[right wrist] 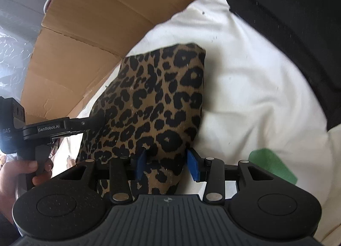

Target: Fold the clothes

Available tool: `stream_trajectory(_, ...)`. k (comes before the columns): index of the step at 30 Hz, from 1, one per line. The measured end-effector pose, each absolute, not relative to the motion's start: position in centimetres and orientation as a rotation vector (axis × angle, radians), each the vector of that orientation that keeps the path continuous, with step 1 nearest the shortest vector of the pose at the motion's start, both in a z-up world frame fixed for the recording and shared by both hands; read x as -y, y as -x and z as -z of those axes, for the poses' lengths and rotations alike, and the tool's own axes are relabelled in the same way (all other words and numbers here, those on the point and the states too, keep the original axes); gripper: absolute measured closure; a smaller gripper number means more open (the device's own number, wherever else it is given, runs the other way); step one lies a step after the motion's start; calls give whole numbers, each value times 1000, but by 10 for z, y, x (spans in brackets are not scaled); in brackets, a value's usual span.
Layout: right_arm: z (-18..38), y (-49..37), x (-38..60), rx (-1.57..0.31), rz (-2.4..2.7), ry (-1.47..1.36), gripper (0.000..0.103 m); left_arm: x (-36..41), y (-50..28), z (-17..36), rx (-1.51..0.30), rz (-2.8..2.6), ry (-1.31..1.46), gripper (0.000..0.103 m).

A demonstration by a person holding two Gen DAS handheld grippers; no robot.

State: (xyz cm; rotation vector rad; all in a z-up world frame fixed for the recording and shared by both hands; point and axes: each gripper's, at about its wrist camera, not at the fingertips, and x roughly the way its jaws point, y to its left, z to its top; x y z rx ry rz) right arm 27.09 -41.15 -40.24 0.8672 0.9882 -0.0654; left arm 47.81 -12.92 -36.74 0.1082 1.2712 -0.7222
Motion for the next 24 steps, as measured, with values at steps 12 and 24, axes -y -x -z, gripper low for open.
stream_trajectory(12, 400, -278, 411, -980, 62, -883, 58, 126, -482, 373, -1298, 774, -42, 39)
stream_trajectory(24, 416, -285, 414, -952, 55, -964, 51, 133, -478, 380, -1289, 792, -18, 34)
